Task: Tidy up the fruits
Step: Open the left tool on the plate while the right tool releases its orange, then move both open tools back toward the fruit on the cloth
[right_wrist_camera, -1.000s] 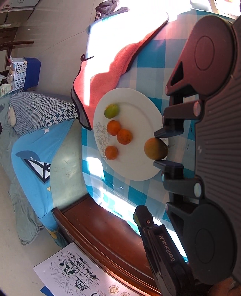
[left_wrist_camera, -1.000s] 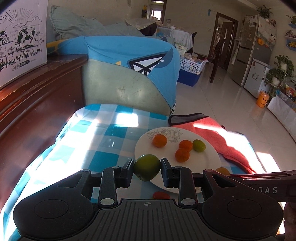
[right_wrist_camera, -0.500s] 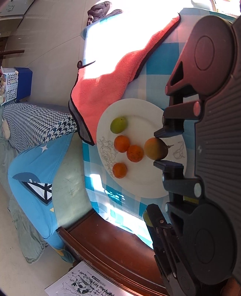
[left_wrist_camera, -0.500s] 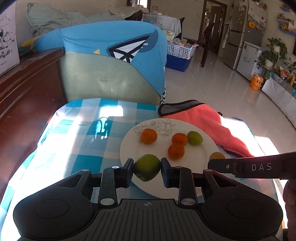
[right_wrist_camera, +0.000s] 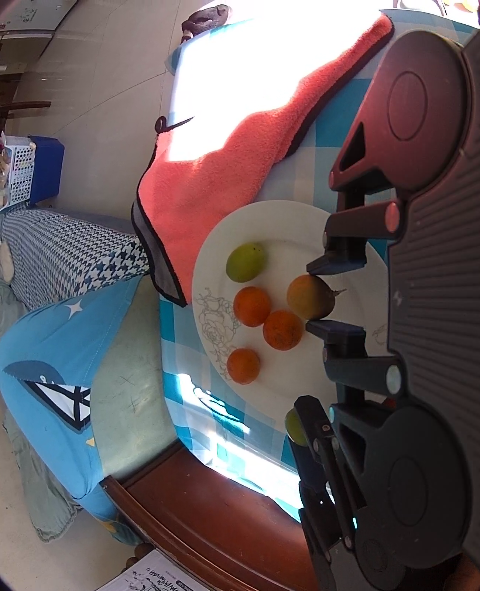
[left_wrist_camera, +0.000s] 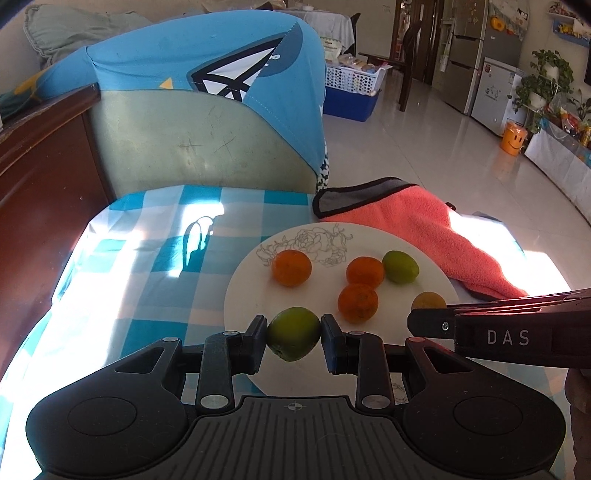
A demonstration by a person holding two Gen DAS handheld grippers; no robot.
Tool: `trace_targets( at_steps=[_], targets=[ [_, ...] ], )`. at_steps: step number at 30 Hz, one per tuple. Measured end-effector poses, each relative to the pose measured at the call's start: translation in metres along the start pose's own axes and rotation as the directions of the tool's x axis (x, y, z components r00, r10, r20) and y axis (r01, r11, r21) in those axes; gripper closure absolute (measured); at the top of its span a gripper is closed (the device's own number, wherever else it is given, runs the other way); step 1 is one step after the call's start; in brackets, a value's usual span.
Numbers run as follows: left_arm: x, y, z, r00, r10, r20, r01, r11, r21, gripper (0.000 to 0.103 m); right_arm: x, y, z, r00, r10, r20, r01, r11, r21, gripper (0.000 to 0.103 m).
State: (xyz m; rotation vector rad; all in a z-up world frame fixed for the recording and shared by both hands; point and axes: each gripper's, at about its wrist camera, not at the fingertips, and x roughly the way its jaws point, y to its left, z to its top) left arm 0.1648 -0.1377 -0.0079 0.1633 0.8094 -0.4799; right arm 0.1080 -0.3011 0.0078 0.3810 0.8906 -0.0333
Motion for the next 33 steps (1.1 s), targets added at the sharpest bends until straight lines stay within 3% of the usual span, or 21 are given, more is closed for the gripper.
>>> trace_targets(
  at_steps=[9,13,18,33],
  targets=[
    [0.002,-0.005,0.003,1.0,0.019,-0.001,-0.019,1.0,0.024,0.07,0.005,-0.006,0.003,1.0,-0.009,0.019,0.008,0.999,0.044,0.073],
    [-0.005,-0.008,0.005,0.999,0.042,0.018,-0.042,0.998,0.036,0.045,-0.002,-0.005,0.006,0.999,0.016,0.036,-0.018,0.998,0.057,0.071],
    [-0.014,-0.01,0.006,0.997,0.066,0.027,-0.067,0.996,0.052,0.034,-0.008,-0.002,0.005,0.999,0.009,0.048,-0.011,0.999,0.046,0.066],
    [-0.046,-0.006,-0.02,0.992,0.129,0.0,-0.128,0.989,0.073,0.028,-0.029,0.013,-0.02,0.999,-0.034,0.035,0.035,0.999,-0.026,0.051]
  ],
)
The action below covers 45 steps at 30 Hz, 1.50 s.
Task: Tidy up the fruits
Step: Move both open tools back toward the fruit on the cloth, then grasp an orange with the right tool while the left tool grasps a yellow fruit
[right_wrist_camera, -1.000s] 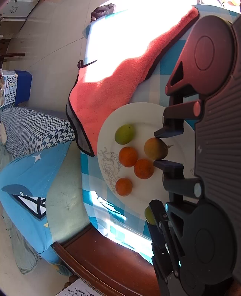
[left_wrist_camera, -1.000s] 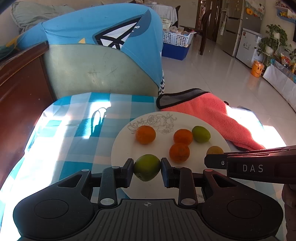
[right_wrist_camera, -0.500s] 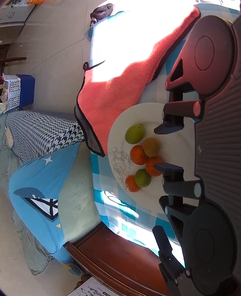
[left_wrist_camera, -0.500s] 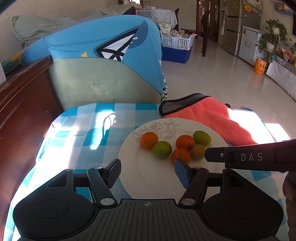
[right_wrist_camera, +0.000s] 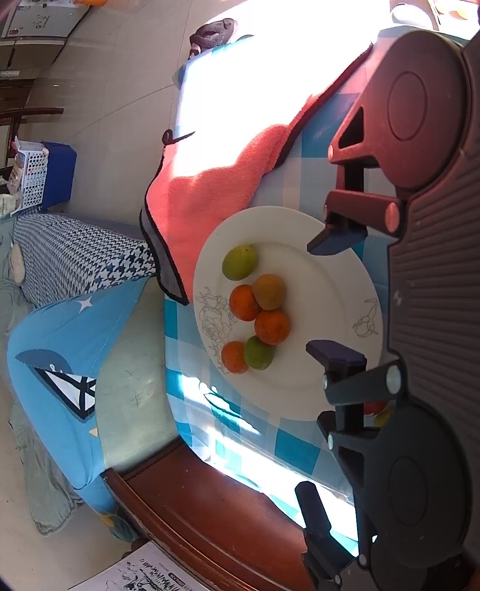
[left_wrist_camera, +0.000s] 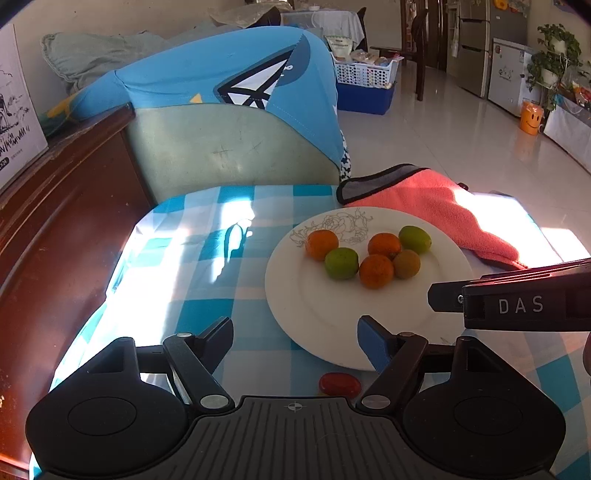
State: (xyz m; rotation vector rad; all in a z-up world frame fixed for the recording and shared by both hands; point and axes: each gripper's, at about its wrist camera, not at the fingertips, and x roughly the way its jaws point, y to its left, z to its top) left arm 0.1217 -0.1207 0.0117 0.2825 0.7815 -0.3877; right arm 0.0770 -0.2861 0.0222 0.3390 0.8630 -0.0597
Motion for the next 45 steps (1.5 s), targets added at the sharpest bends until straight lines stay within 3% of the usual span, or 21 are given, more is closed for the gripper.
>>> trace_targets(
  at_steps=[11,29,45],
  targets=[
    [-0.02,0.006,-0.026,0.999,0.018,-0.037,-0.018,1.0,-0.018,0.028,-0.031,0.006,-0.034,1.0,0.027,-0.002,-0.027,1.0,0.003,0.046],
    [-0.054,0.055,-0.077,0.997,-0.039,-0.06,0.027,0.98,-0.2,0.025,-0.051,0.029,-0.109,0.994,0.076,-0.073,-0.083,0.992,-0.1,0.046],
    [-0.059,0.066,-0.105,0.997,-0.049,-0.066,0.035,0.978,-0.206,0.027,-0.037,0.046,-0.127,0.992,0.072,-0.104,-0.091,0.978,-0.188,0.064]
  ],
)
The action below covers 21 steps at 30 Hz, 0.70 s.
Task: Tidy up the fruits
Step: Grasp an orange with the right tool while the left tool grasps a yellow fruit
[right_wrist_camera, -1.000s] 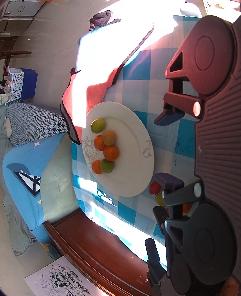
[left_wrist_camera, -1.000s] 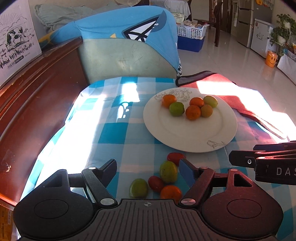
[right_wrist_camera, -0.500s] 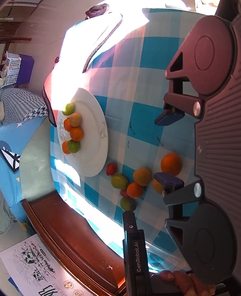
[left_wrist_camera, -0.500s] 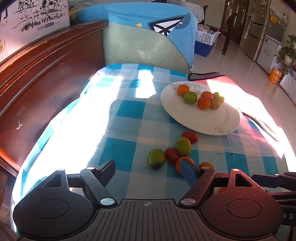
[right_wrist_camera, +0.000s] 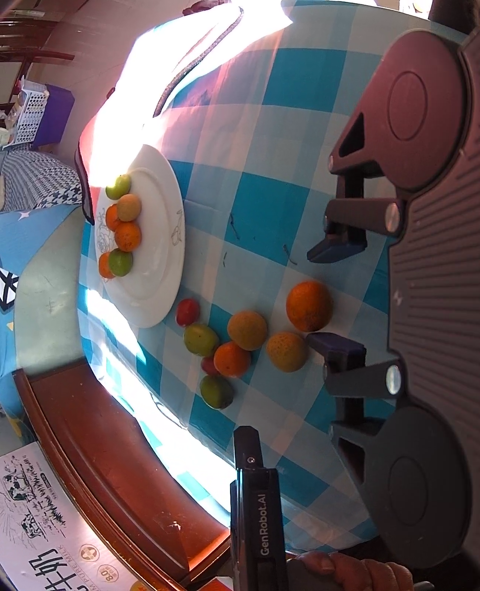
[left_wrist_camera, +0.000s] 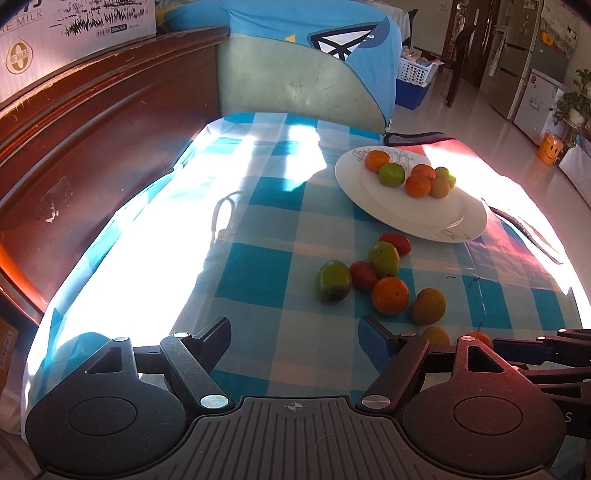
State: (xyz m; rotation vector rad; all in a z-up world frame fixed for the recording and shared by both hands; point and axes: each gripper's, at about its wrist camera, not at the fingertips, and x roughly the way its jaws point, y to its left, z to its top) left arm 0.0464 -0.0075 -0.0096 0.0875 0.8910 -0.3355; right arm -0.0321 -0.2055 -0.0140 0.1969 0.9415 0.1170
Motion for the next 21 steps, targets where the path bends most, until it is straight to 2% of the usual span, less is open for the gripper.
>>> trace_targets(
  at_steps=[5,12,21],
  targets=[
    [-0.002,-0.007,-0.002,0.999,-0.048,0.002,0.048,0.998,0.035,0.027,0.003,0.005,-0.002,1.0,-0.005,0.014,0.005,0.999,-0.035,0.071],
    [-0.002,-0.023,-0.008,0.995,-0.1,-0.009,0.101,0.991,0.092,0.028,0.0,0.0,0.0,1.0,-0.002,0.023,0.002,1.0,-0.012,0.073],
    [0.001,-0.051,-0.016,0.983,-0.18,-0.023,0.181,0.97,0.16,0.029,-0.014,-0.031,0.01,0.996,-0.061,0.067,0.051,0.989,0.14,0.073]
  ],
)
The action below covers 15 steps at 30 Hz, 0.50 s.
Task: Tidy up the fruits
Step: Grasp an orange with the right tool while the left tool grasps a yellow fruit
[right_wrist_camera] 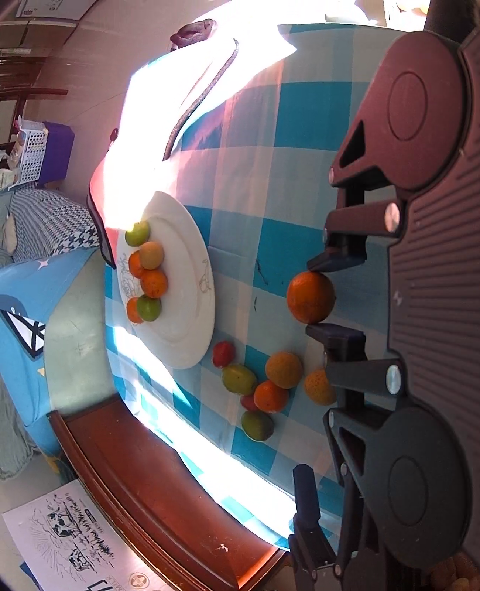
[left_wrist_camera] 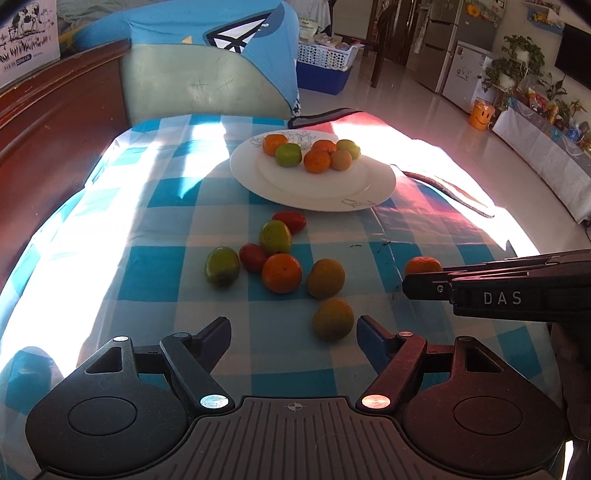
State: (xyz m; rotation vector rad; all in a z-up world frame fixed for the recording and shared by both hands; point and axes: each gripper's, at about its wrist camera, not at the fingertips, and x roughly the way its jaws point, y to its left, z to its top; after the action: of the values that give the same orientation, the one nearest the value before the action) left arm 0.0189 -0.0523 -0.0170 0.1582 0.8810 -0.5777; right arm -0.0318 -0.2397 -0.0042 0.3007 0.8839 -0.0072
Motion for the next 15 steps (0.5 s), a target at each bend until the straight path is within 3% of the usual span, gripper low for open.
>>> trace_targets(
  at_steps=[12,15],
  targets=[
    [0.02,-0.023,-0.001,0.999,-0.042,0.001,0.042,0.999,0.03,0.045,-0.005,-0.005,0.002,1.0,-0.008,0.012,0.008,1.0,0.022,0.073],
    [0.026,-0.026,-0.002,0.999,-0.041,-0.015,0.041,0.998,0.041,0.06,-0.005,-0.007,0.002,1.0,-0.006,0.01,0.006,1.0,0.03,0.073]
  ],
)
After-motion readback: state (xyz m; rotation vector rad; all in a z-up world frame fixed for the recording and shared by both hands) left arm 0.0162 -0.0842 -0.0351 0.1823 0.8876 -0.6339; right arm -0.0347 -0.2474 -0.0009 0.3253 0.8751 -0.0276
